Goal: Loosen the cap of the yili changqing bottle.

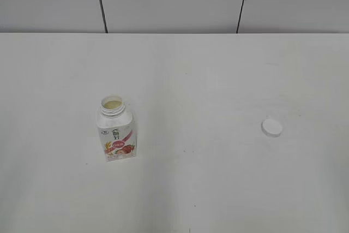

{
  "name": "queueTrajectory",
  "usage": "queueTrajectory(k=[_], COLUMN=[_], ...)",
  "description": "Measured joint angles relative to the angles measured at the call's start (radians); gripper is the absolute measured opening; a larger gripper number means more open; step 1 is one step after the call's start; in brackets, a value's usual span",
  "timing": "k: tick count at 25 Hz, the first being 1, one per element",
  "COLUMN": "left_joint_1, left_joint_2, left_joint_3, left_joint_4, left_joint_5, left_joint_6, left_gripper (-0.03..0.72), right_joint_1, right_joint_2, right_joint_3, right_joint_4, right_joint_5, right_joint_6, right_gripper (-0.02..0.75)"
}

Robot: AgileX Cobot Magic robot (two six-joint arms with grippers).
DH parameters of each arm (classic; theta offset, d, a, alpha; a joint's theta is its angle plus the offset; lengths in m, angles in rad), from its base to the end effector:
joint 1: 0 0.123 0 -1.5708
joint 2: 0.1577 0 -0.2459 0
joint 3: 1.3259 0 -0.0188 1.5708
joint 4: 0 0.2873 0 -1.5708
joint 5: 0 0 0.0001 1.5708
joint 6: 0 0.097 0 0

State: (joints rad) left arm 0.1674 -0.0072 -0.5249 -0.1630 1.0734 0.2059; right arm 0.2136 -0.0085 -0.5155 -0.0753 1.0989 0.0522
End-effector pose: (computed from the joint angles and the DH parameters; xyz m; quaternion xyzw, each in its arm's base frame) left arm 0.0678 -0.0026 0.3002 0.0212 0.8451 0.0181 0.5339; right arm 0.0667 0.0078 0.2945 -0.0664 0.8537 0.0310 0.5155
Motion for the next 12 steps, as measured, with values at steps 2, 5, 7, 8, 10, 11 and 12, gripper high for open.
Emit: queueTrajectory(k=[2, 5, 7, 8, 10, 11, 12], left_joint_1=[0.0, 0.0, 0.0, 0.0, 0.0, 0.0, -0.003], left_joint_2=[0.0, 0.0, 0.0, 0.0, 0.0, 0.0, 0.0], left_joint_3=[0.0, 0.0, 0.0, 0.0, 0.0, 0.0, 0.0], left_joint_4=[0.0, 0.0, 0.0, 0.0, 0.0, 0.0, 0.0], left_joint_5=[-0.001, -0.001, -0.001, -0.001, -0.001, -0.001, -0.001], left_joint_6=[0.0, 0.0, 0.0, 0.0, 0.0, 0.0, 0.0], left_gripper=[0.436, 0.436, 0.436, 0.436, 0.436, 0.436, 0.436], right_joint_1=[0.0, 0.0, 0.0, 0.0, 0.0, -0.001, -0.004], right_joint_2=[0.0, 0.0, 0.0, 0.0, 0.0, 0.0, 0.0], right_joint_3=[0.0, 0.0, 0.0, 0.0, 0.0, 0.0, 0.0], right_joint_4=[0.001, 0.001, 0.002, 0.002, 0.003, 0.003, 0.003], right_joint_5=[0.0, -0.001, -0.001, -0.002, -0.002, -0.002, -0.002], right_joint_6=[-0.003, -0.003, -0.003, -0.003, -0.003, -0.003, -0.003], right_gripper=[0.586, 0.586, 0.586, 0.586, 0.586, 0.586, 0.586])
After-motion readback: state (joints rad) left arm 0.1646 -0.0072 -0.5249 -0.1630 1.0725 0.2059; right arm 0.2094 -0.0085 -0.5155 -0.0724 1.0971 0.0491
